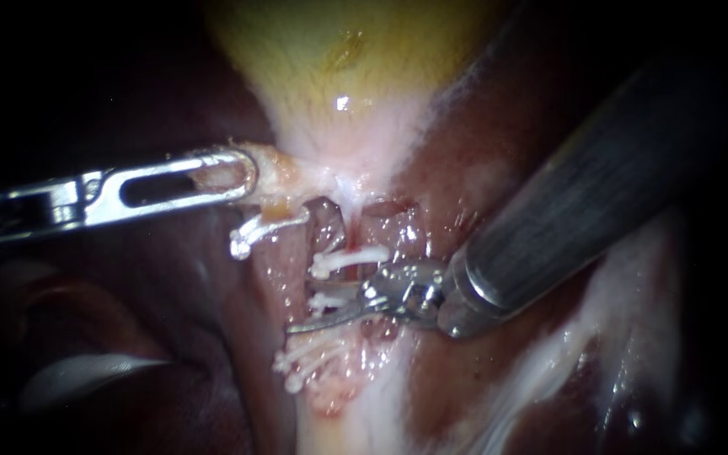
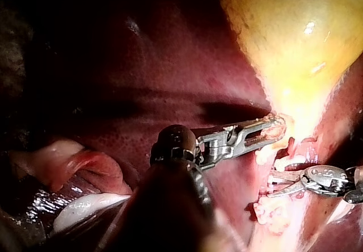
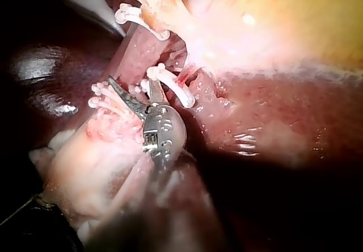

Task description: Go to the cutting position right tube

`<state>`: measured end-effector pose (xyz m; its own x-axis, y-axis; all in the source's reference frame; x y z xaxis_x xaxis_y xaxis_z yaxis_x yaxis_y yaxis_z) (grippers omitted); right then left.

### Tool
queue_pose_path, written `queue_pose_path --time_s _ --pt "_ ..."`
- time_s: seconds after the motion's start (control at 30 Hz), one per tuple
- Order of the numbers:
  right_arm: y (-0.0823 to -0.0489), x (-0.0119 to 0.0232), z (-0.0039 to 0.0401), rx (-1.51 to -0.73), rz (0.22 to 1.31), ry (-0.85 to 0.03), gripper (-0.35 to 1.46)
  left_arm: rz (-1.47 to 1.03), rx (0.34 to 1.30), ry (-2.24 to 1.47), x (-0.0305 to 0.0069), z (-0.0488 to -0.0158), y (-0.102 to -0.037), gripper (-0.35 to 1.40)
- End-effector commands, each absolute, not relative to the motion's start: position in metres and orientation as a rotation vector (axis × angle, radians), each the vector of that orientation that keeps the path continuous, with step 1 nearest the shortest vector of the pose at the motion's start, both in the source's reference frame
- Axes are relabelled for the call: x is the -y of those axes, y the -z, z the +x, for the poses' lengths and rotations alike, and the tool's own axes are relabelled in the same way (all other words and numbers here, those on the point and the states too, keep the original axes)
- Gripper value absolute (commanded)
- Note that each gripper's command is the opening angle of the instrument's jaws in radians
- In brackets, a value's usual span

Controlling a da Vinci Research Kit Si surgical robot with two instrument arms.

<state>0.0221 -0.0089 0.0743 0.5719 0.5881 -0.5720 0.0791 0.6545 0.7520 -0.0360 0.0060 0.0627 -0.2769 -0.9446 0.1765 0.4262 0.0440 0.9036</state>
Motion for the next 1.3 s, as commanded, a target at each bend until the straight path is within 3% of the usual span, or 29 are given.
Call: queue_pose_path --time_s 0.03,0.5,1.3 --pt "-0.0742 0.0088 0.0219 -0.932 0.823 -0.343 1.43 0.639 1.147 1.516 -0.006 -0.0359 -0.0627 -0.35" --pt "-0.0716 0.0075 0.0184 -0.943 0.79 -0.319 1.45 0.639 1.148 1.515 -0.006 -0.0359 -0.0627 -0.35" --pt "-0.0705 0.0056 0.0138 -0.941 0.797 -0.319 1.4 0.64 1.148 1.515 -0.006 -0.0359 -0.0627 -0.35"
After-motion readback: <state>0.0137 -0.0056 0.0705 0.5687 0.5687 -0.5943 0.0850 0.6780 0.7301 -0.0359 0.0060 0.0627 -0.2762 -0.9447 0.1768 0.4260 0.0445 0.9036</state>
